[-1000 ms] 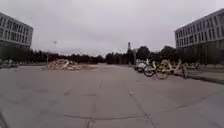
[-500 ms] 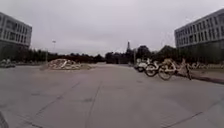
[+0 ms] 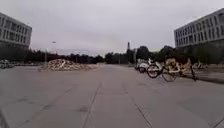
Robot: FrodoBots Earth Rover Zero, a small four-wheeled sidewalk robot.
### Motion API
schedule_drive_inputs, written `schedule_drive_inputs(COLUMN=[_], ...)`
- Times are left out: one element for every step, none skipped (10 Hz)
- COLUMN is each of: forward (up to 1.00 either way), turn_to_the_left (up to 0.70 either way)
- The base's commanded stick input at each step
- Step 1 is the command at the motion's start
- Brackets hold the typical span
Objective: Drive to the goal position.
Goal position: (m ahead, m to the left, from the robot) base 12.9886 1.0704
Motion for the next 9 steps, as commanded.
schedule_drive_inputs(forward=[0.7,0.7,0.7,0.7,0.7,0.7,0.7,0.7,0.7], turn_to_the_left=[0.0,0.0,0.0,0.0,0.0,0.0,0.0,0.0,0.0])
